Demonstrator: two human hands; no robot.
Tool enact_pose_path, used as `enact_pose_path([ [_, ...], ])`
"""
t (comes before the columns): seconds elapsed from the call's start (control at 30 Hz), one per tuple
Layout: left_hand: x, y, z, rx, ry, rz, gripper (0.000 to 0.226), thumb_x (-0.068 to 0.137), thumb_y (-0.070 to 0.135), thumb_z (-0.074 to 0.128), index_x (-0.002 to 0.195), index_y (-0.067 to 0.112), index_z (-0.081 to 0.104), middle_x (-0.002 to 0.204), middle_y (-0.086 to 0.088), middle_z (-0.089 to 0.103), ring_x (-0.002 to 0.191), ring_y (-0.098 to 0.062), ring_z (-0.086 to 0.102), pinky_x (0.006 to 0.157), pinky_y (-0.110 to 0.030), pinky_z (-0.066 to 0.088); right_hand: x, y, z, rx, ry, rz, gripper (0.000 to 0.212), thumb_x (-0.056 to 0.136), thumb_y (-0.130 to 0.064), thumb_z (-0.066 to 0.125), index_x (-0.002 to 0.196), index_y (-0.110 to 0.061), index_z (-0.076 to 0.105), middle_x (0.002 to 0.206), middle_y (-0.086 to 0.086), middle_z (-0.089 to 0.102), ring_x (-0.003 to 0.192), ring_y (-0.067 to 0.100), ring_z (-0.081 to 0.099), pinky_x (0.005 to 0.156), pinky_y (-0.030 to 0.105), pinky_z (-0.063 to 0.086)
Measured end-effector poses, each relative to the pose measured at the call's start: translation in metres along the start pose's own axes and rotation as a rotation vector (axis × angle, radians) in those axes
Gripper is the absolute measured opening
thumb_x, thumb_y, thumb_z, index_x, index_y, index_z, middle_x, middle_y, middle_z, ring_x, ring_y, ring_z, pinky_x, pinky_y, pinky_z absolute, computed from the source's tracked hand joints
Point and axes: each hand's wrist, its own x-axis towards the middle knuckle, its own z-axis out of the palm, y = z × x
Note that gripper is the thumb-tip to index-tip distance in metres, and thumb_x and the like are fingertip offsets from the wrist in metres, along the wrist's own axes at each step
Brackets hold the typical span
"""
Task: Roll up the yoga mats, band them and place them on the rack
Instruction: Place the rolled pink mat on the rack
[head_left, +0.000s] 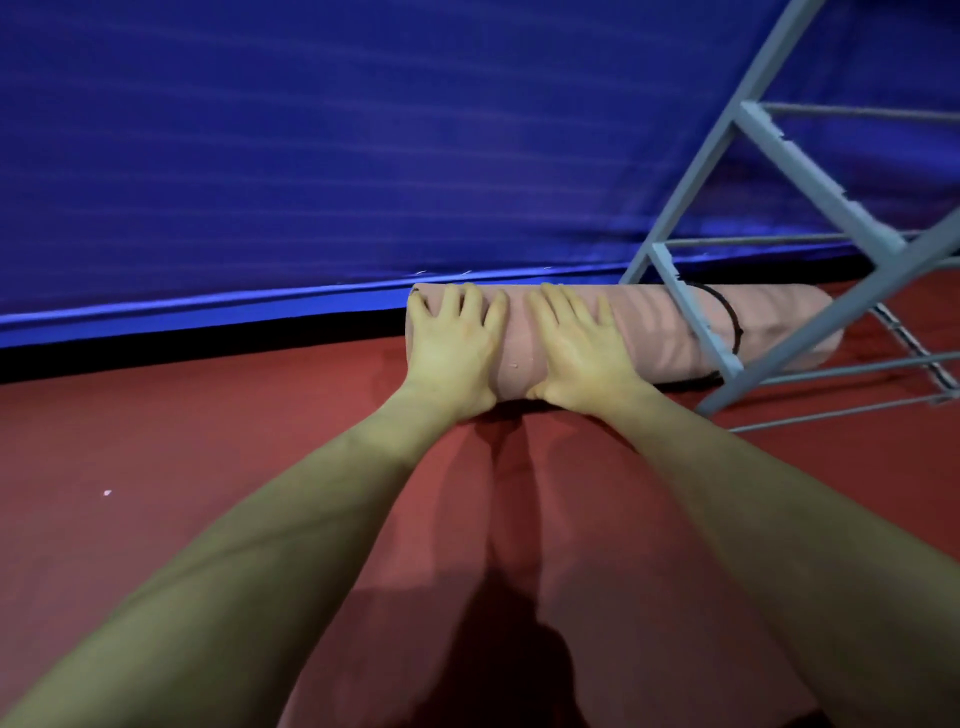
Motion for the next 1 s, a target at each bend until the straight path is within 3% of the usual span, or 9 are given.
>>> enact_pose_path([
  [0.13,0.015,0.04,0.001,-0.085,-0.039,0.027,0.09,0.064,0.061,0.068,0.132,0.009,0.042,0.119,-0.014,0.049,0.105,-0.032,0.045,0.088,-0.052,0.035,-0.016,0.034,0.011,0.003,0.009,0.067,0.103,0.065,-0.04,0.077,0.149,-0.017,0.021,0.154,0.003,0.024,0.141,0.023,0.022,0.113,0.054,0.019],
  [0.27,0.022,0.048,0.01,-0.103,-0.058,0.002,0.096,0.057,0.06,0.071,0.132,0.008,0.042,0.116,-0.012,0.051,0.103,-0.03,0.045,0.084,-0.046,0.034,-0.025,0.054,0.023,0.125,0.046,0.202,0.092,0.068,-0.041,0.07,0.147,-0.015,0.03,0.152,0.019,0.024,0.139,0.038,0.021,0.116,0.049,0.012],
  [0.37,0.029,0.044,0.01,-0.075,-0.108,0.008,0.1,0.051,0.059,0.075,0.132,0.011,0.039,0.118,-0.009,0.049,0.104,-0.029,0.044,0.084,-0.043,0.032,-0.023,0.064,0.021,0.1,0.169,0.375,0.079,0.072,-0.04,0.052,0.142,-0.006,0.036,0.148,0.029,0.027,0.136,0.044,0.025,0.115,0.051,0.013],
  [0.47,0.041,0.037,0.007,-0.106,-0.202,0.023,0.105,0.052,0.067,0.073,0.135,0.016,0.035,0.125,-0.006,0.045,0.112,-0.03,0.039,0.09,-0.045,0.031,-0.017,0.065,0.018,0.05,0.1,0.528,0.071,0.087,-0.038,0.047,0.146,-0.004,0.027,0.15,0.034,0.017,0.138,0.046,0.021,0.115,0.05,0.008],
  [0.57,0.045,0.026,0.003,-0.12,-0.307,0.035,0.114,0.053,0.07,0.073,0.143,0.021,0.024,0.139,-0.01,0.036,0.126,-0.034,0.031,0.099,-0.05,0.028,-0.013,0.063,0.018,0.048,0.03,0.627,0.065,0.091,-0.042,0.045,0.141,-0.003,0.031,0.145,0.036,0.023,0.131,0.045,0.029,0.11,0.048,0.019],
  [0.63,0.041,0.02,0.0,-0.12,-0.413,-0.009,0.126,0.052,0.066,0.077,0.15,0.029,0.007,0.15,-0.017,0.016,0.139,-0.04,0.015,0.105,-0.059,0.022,-0.011,0.063,0.017,0.07,0.079,0.644,0.058,0.088,-0.043,0.048,0.13,-0.003,0.041,0.134,0.03,0.037,0.118,0.041,0.039,0.1,0.045,0.028],
  [0.7,0.034,0.018,0.0,-0.109,-0.479,-0.059,0.133,0.051,0.059,0.081,0.149,0.034,-0.004,0.15,-0.023,0.009,0.138,-0.044,0.016,0.105,-0.063,0.023,-0.008,0.062,0.013,0.118,0.116,0.676,0.053,0.086,-0.042,0.051,0.121,-0.002,0.045,0.125,0.025,0.041,0.111,0.038,0.041,0.096,0.044,0.03],
  [0.8,0.024,0.018,0.005,-0.094,-0.366,-0.036,0.122,0.054,0.058,0.079,0.149,0.028,0.009,0.135,-0.018,0.033,0.114,-0.039,0.043,0.095,-0.045,0.038,-0.006,0.06,0.009,0.174,0.085,0.718,0.053,0.085,-0.041,0.054,0.121,-0.003,0.047,0.126,0.023,0.04,0.113,0.039,0.039,0.1,0.044,0.026],
  [1.0,0.027,0.016,0.006,-0.164,-0.138,0.021,0.108,0.051,0.061,0.078,0.139,0.017,0.034,0.128,-0.013,0.046,0.096,-0.034,0.049,0.082,-0.039,0.039,-0.011,0.063,-0.003,0.295,0.101,0.767,0.044,0.084,-0.026,0.056,0.123,-0.006,0.052,0.124,0.018,0.041,0.118,0.037,0.037,0.102,0.041,0.023],
])
